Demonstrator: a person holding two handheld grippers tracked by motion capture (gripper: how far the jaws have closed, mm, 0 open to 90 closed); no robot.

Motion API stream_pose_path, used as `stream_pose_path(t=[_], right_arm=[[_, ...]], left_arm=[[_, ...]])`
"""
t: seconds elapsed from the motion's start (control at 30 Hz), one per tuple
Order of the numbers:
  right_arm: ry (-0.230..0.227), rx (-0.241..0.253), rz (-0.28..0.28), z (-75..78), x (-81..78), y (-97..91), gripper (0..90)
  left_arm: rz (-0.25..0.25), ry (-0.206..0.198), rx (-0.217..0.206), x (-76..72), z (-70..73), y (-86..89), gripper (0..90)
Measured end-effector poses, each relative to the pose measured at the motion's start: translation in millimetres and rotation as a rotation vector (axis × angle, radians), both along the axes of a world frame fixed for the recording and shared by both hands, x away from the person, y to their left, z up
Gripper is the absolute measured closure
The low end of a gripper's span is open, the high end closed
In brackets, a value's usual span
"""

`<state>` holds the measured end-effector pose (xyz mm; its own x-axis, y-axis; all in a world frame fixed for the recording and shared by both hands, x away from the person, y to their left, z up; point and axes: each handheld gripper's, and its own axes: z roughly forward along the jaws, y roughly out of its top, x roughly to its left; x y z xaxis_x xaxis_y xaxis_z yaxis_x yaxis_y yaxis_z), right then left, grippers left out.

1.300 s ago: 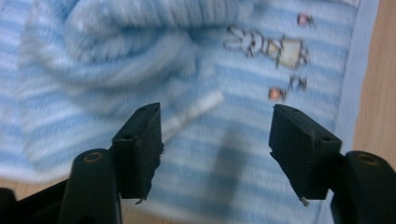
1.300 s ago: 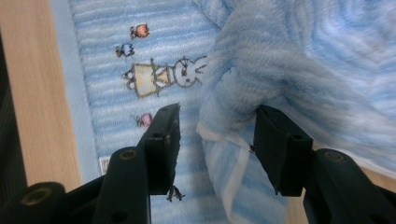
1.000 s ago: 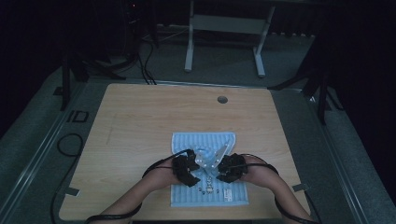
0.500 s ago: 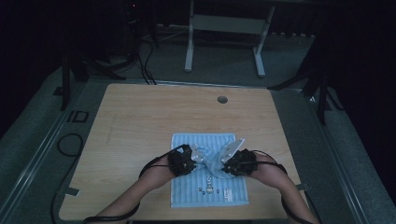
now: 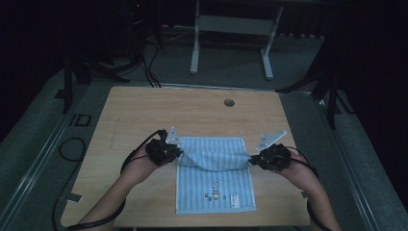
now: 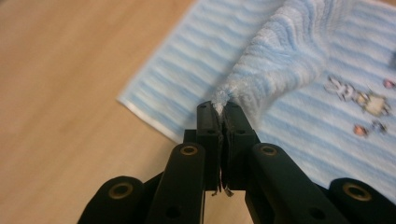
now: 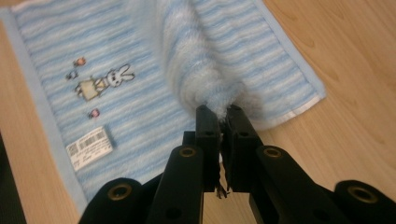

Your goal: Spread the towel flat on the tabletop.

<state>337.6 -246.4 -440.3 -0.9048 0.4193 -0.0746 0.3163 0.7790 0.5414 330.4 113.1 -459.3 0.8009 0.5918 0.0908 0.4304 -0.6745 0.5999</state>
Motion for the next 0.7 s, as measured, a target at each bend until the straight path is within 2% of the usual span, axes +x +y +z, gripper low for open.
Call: stream_pose_path(t=[0.07, 0.17, 0.23, 0.27, 0.3, 0.37, 0.4, 0.47, 0.5, 0.53, 0.57, 0.6, 0.63, 0.67, 0.7], right_arm=[[0.011, -0.002, -0.012, -5.6, 5.8, 2.2, 85.4], [0.020, -0.015, -0.039, -14.9, 15.4, 9.2, 85.3], [0.044, -0.004, -0.076, -21.7, 25.0, 13.0, 85.3], [0.047, -0.014, -0.080, -24.6, 27.6, 14.2, 84.6], [0.058, -0.021, -0.108, -28.7, 32.9, 15.5, 80.8], [0.064, -0.015, -0.169, -32.7, 41.0, 14.4, 67.3], [0.064, -0.015, -0.169, -32.7, 41.0, 14.4, 67.3], [0.054, 0.001, -0.208, -28.9, 41.0, 8.4, 67.2], [0.047, 0.009, -0.205, -25.5, 37.9, 7.2, 67.4], [0.037, 0.011, -0.199, -22.8, 35.7, 6.7, 70.3], [0.022, 0.007, -0.186, -18.0, 30.7, 7.4, 74.6], [0.022, 0.007, -0.186, -18.0, 30.7, 7.4, 74.6], [0.023, 0.014, -0.147, -12.1, 23.1, 11.7, 79.6], [0.025, 0.017, -0.129, -11.3, 20.3, 14.1, 79.6], [0.035, 0.015, -0.103, -11.5, 16.1, 18.9, 80.4]], left_arm=[[0.021, -0.002, 0.038, 5.1, -10.3, -0.8, 86.5], [0.057, 0.001, 0.056, 12.1, -23.0, -2.4, 86.4], [0.063, 0.024, 0.059, 17.4, -30.5, -2.8, 86.1], [0.079, 0.050, 0.064, 21.4, -34.9, -2.6, 85.5], [0.090, 0.073, 0.067, 24.9, -37.7, -2.0, 79.5], [0.109, 0.063, 0.053, 25.8, -37.7, 0.4, 66.4], [0.109, 0.063, 0.053, 25.8, -37.7, 0.4, 62.1], [0.104, 0.069, 0.001, 22.0, -30.5, 5.0, 59.9], [0.094, 0.061, -0.019, 16.2, -23.2, 6.3, 59.9], [0.072, 0.072, -0.031, 12.0, -18.5, 5.6, 60.0], [0.054, 0.081, -0.030, 9.5, -16.3, 4.3, 62.5], [0.054, 0.081, -0.030, 9.5, -16.3, 4.3, 63.2], [0.021, 0.085, -0.023, 1.8, -13.7, -2.5, 66.1], [0.021, 0.085, -0.023, 1.8, -13.7, -2.5, 68.1], [-0.017, 0.103, -0.002, -4.6, -16.3, -11.4, 68.2]])
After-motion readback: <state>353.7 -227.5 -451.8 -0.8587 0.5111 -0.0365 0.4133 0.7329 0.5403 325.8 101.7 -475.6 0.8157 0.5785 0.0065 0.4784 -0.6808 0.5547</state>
